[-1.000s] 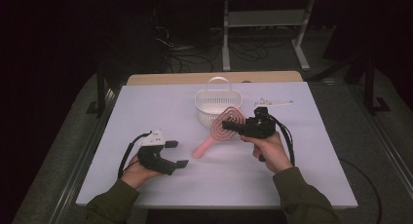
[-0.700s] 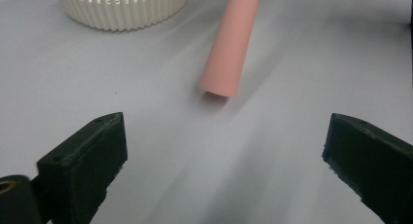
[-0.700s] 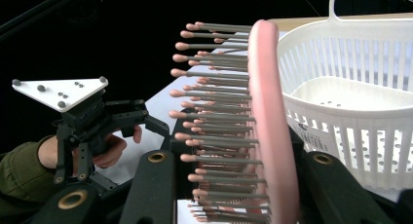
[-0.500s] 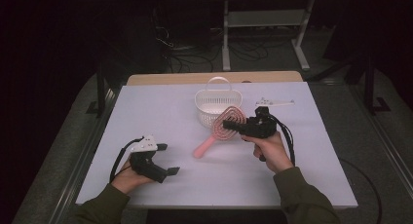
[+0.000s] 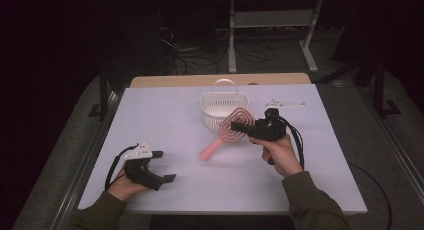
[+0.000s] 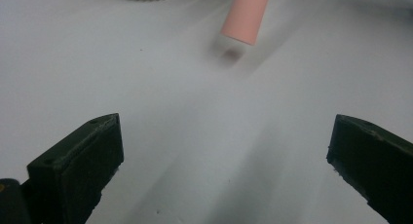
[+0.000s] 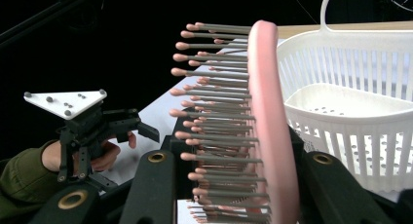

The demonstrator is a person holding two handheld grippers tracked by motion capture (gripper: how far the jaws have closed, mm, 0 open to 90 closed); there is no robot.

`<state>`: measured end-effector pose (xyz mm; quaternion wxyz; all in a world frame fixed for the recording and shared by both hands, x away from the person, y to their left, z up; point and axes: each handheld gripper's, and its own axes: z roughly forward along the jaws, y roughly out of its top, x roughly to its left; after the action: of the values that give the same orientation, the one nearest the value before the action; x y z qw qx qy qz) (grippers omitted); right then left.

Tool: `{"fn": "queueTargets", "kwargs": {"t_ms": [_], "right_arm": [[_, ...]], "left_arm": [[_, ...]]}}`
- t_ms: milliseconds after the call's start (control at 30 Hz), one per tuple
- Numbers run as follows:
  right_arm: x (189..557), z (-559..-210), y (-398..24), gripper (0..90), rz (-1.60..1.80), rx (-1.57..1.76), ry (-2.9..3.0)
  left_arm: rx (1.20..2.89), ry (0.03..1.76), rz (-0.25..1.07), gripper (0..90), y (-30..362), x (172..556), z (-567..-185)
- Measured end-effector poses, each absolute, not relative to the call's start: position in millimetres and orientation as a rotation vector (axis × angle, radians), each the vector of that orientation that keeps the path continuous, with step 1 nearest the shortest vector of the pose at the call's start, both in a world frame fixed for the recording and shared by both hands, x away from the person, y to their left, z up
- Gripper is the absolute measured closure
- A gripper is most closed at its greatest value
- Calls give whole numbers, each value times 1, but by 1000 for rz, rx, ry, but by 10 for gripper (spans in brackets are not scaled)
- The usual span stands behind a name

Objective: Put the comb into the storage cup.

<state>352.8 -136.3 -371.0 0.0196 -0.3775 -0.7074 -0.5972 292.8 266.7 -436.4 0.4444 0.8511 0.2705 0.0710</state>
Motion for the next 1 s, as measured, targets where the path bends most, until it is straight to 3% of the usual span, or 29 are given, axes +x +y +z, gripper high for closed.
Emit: {"fn": "queueTargets", "kwargs": {"t_ms": [1000], "right_arm": [[362, -337, -142, 626, -1928, -1163, -2205]], "left_arm": [[2127, 663, 216, 0, 264, 291, -438]]}}
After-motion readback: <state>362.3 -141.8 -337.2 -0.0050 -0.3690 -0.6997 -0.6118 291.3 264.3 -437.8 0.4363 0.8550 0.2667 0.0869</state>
